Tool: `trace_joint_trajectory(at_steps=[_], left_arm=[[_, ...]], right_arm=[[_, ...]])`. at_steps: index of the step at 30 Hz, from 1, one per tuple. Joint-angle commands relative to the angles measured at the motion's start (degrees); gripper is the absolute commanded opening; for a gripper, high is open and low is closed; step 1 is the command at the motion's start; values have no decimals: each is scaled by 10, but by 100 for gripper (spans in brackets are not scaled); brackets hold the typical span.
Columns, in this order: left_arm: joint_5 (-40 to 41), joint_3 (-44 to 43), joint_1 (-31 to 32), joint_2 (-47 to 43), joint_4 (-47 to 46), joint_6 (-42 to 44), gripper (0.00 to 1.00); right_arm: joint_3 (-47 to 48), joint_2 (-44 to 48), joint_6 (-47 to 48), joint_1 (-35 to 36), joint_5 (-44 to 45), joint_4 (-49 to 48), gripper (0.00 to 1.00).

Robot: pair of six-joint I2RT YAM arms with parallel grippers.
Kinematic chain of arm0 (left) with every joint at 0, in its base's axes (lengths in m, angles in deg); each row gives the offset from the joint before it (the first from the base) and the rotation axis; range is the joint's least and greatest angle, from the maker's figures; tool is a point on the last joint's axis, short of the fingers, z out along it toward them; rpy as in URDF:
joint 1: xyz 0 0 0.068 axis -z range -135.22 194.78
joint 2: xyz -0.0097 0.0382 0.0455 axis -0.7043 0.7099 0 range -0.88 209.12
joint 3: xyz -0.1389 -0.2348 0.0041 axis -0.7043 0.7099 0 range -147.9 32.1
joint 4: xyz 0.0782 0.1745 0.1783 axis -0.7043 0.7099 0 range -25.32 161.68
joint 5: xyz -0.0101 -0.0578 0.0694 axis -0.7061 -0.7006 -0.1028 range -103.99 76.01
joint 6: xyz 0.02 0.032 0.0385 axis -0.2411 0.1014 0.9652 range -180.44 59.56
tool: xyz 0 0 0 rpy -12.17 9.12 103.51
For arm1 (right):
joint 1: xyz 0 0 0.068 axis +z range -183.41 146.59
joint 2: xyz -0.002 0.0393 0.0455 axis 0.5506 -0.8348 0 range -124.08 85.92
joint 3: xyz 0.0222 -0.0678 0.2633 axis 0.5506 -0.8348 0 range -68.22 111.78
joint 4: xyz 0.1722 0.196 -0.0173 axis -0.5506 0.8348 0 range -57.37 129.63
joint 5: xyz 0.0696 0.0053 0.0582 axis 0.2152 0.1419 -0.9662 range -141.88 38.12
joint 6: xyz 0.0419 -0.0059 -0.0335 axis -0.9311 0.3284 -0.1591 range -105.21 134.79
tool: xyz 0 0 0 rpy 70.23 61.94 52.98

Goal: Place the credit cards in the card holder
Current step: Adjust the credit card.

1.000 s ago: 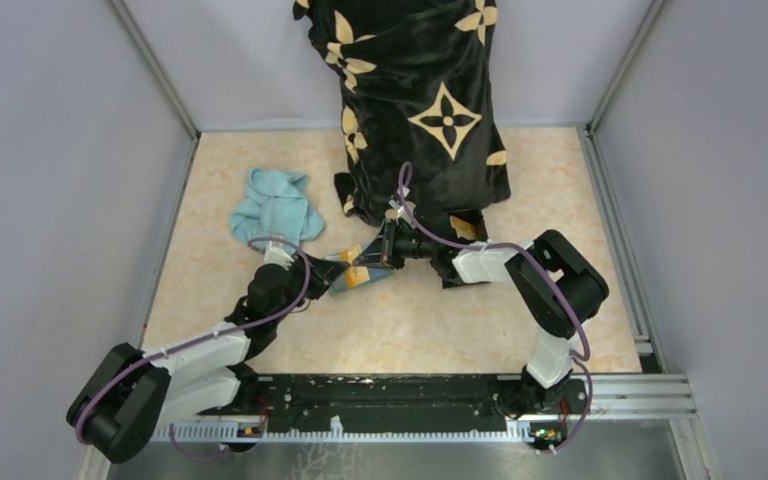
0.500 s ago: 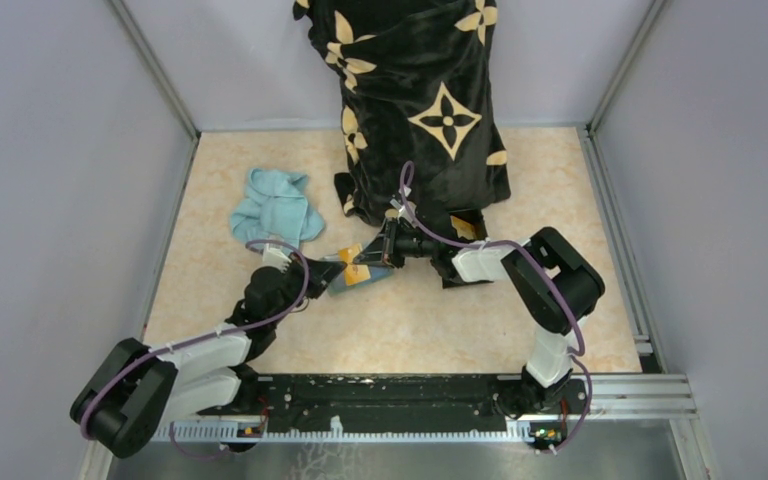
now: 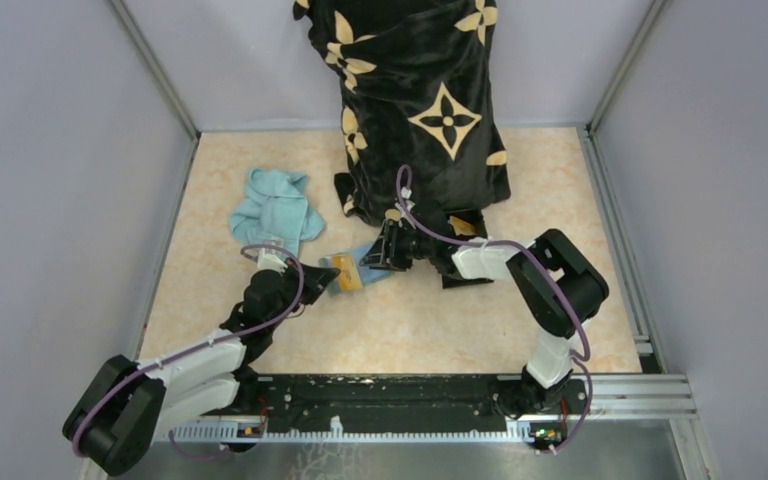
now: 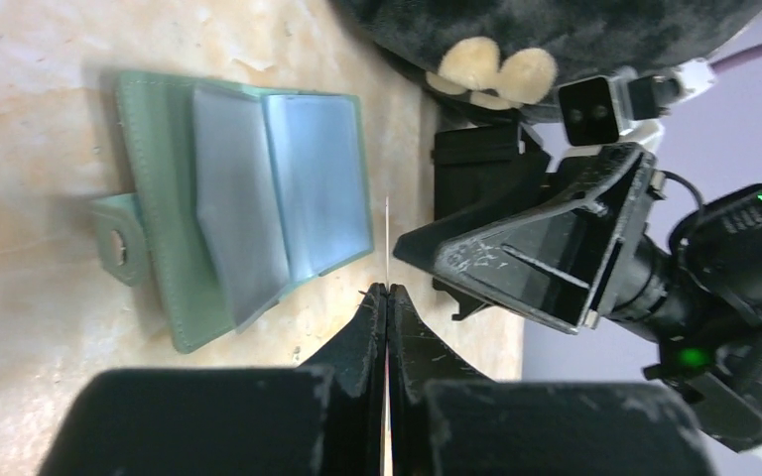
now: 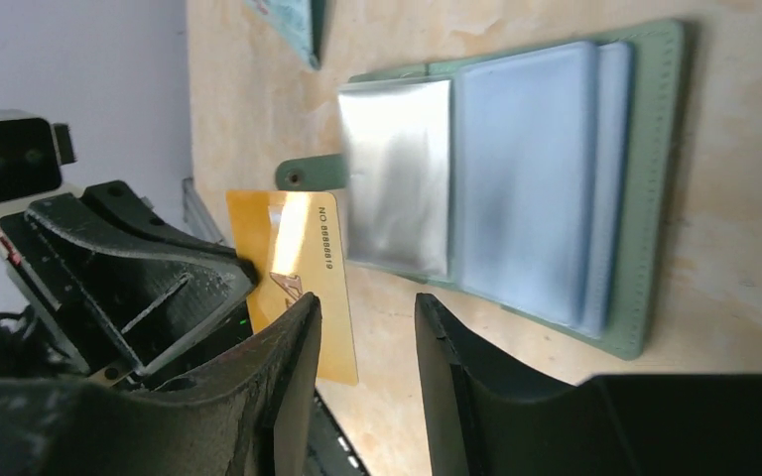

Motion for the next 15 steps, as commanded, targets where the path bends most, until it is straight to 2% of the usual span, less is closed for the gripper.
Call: trace_joint_trajectory(at_steps=[1,7,15], left_arm=[[23,-1,-2,5,31,3,0],[39,-6,-1,42,24,-21,0],[53,-15,-1,100,-18,-43,0]], right_arm=[[35,47,63,3,71,50,41],[45,62,104,3,141,98,41],[63,48,142,3,183,133,40]])
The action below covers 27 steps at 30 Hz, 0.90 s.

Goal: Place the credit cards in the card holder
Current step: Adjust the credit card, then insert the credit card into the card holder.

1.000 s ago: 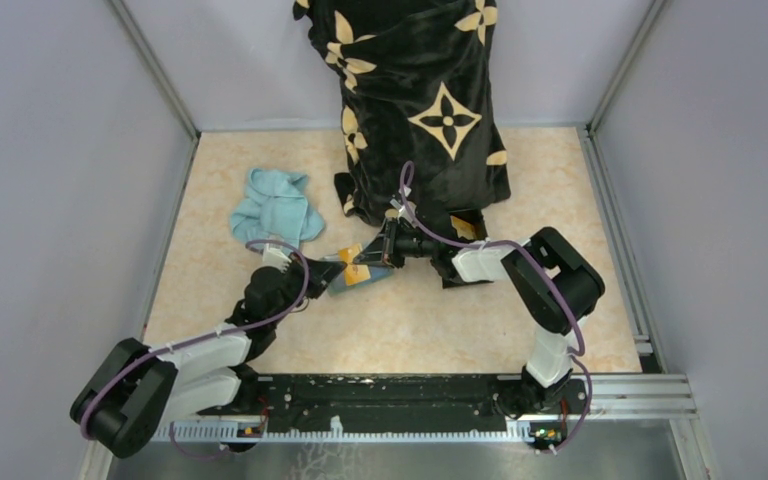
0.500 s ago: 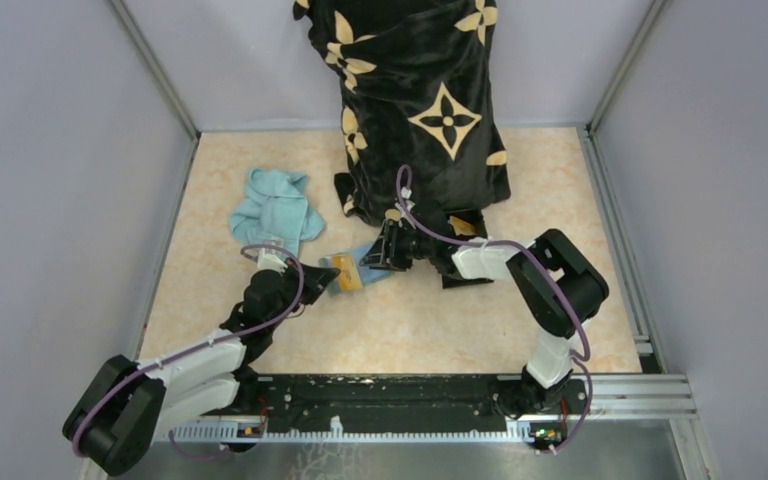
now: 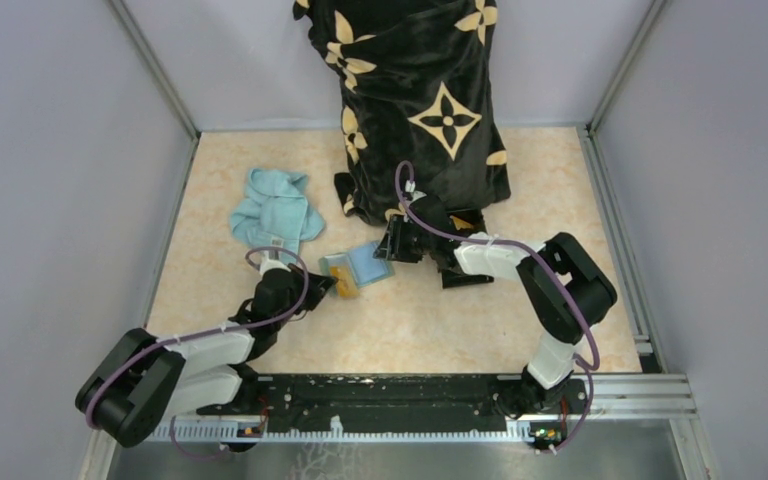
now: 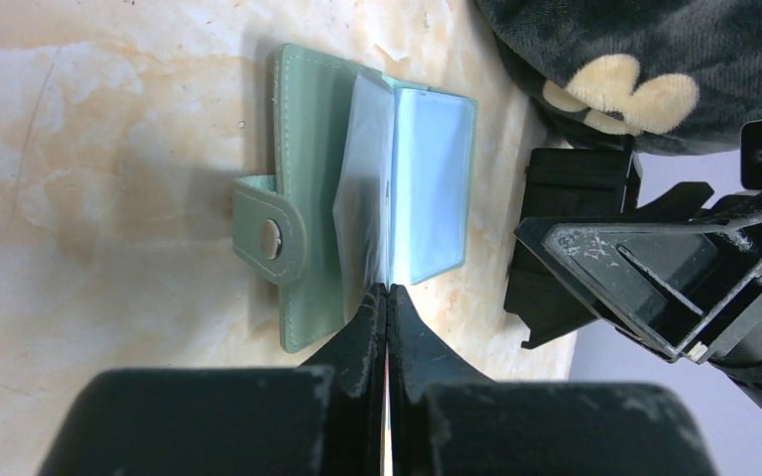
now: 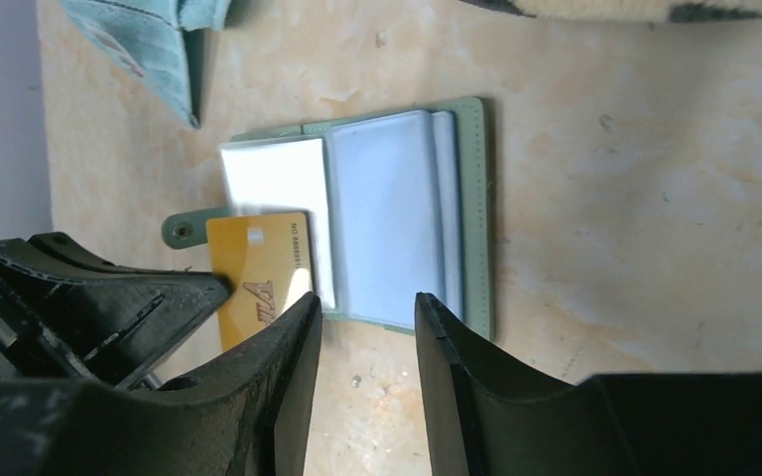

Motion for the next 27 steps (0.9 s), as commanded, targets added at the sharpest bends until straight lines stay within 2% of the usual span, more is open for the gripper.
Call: trace_joint_trajectory(at_steps=[1,8,27], left_arm=[[17,-15,-1,25,-46,-16,0],[28,-27,-1,53,-83,-11,0],[33,-39,-1,95,-139,38,0]], right_arm=[[33,13,39,4,40,13,39],[40,-1,61,4,62,25,36],[57,-26,77,3,70,29,35]])
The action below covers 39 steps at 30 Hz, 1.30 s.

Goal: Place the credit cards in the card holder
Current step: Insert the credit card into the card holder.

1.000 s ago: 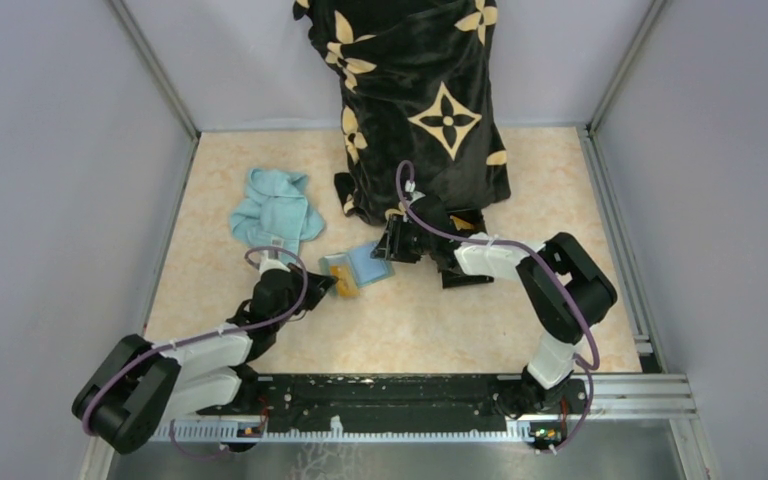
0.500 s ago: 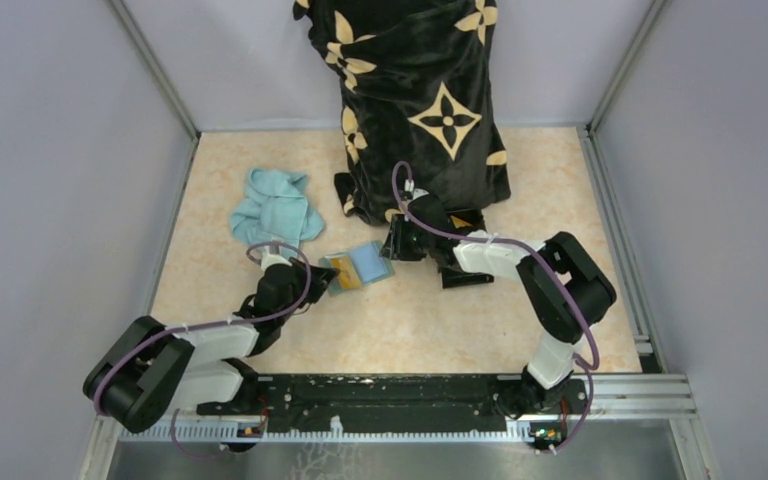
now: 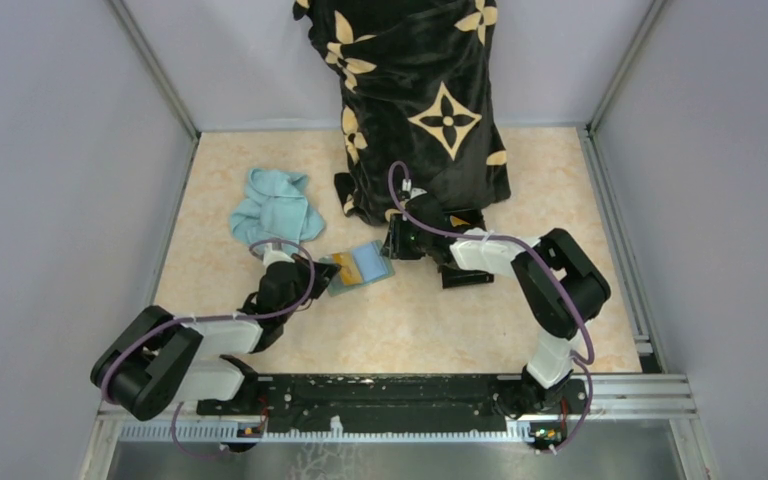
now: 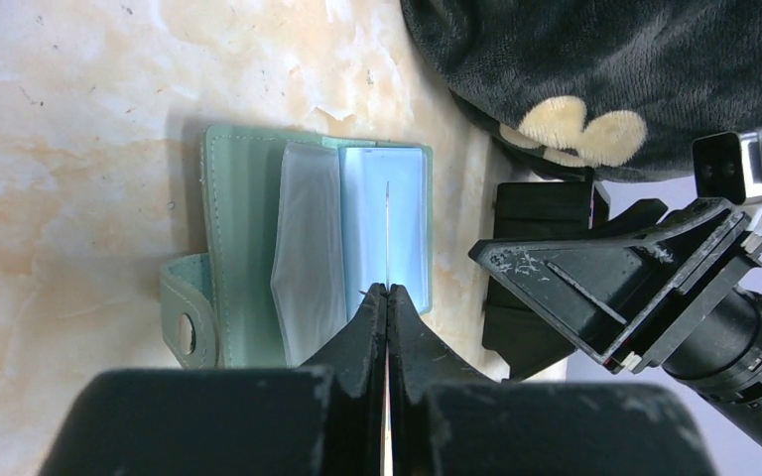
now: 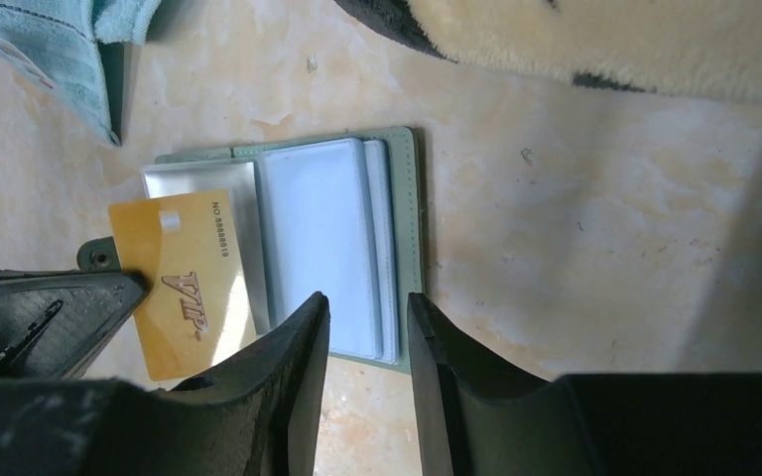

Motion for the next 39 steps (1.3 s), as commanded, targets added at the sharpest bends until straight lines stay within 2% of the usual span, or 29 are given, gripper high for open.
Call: trace_joint_trajectory(at_steps=[1,39], left_arm=[[9,-13,-1,13,-44,22,0],[18,-15,-1,71,-77,23,0]], right_arm=[[32,-7,13,4,7,-15,35],[60,-43,35,3,26,14,33]])
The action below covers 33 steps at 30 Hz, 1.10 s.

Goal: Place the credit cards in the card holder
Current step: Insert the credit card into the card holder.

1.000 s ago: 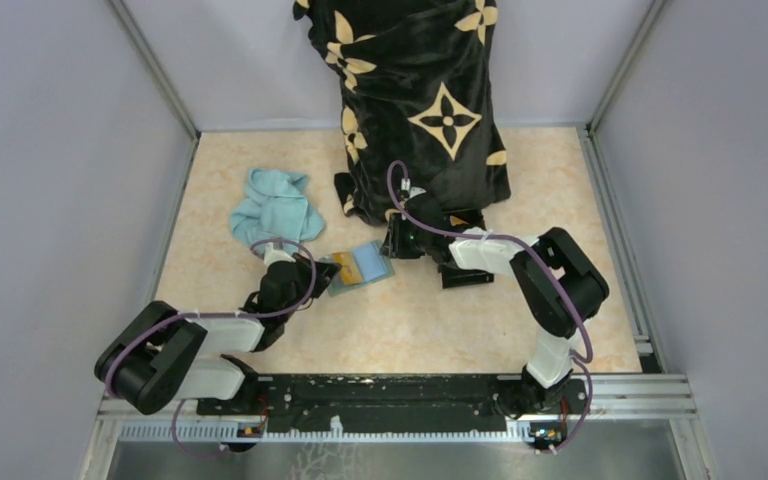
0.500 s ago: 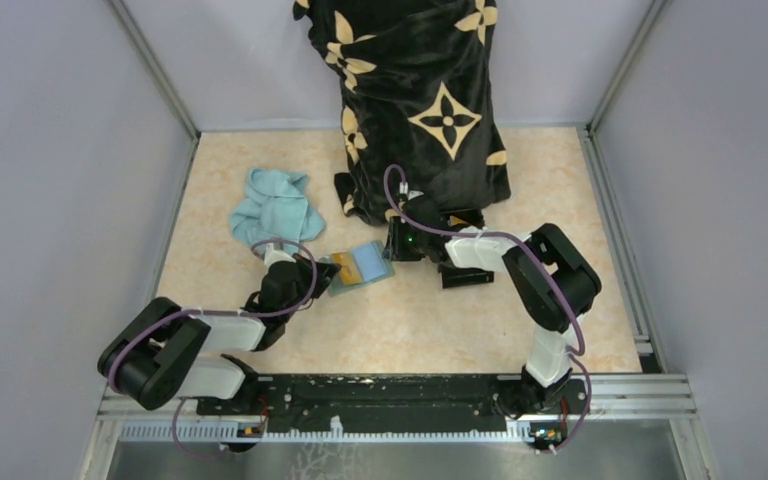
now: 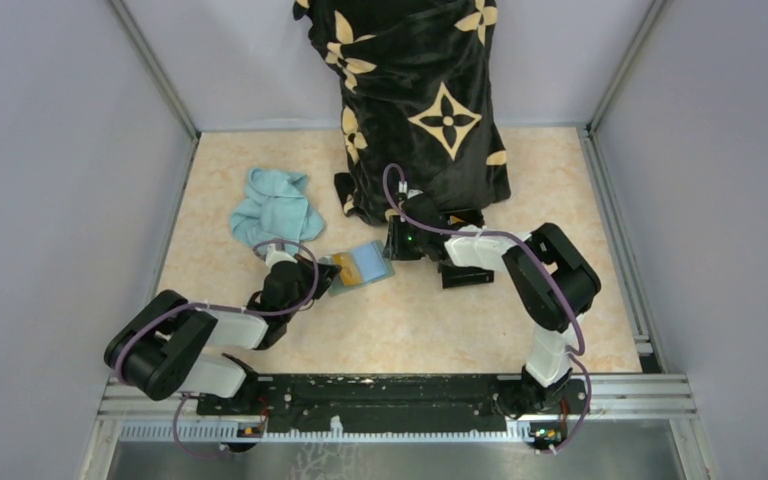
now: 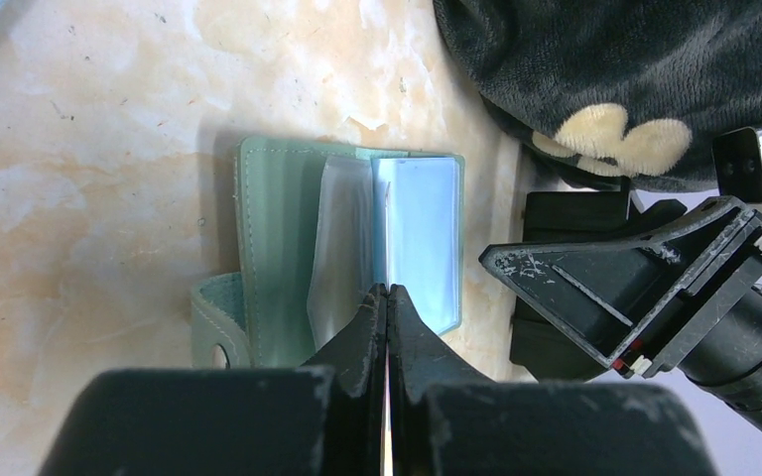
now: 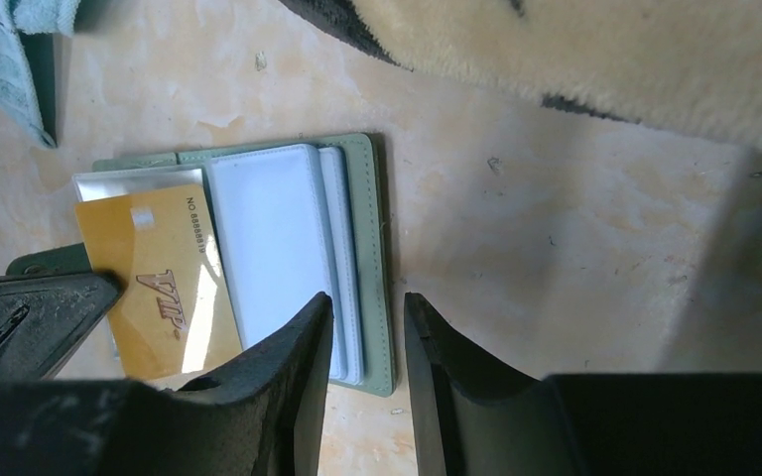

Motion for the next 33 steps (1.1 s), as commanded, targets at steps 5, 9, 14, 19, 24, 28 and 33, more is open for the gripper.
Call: trace_joint_trajectory(at_steps=[5,9,14,19,24,28,33], left_arm=[[9,-13,-1,14,-33,8,0],[9,-12,-1,24,-40,5,0],[10,-10,-1,36,-53,0,0],[10,-8,-1,50,-68,-4,0],[11,-5,-1,64,-82,-4,0],[8,-1,-1,82,-102,-7,0],[2,4,-1,104,-131,-8,0]], right_arm=[[37,-14,13,4,9,-3,33],[40,-19,16,5,11,4,33],[45,-27,19,7,15,15,32],[52,-37,21,10,19,27,32],[58,-45,24,13,23,38,32],[61,-48,24,14,26,45,32],[63,-51,26,15,30,53,32]])
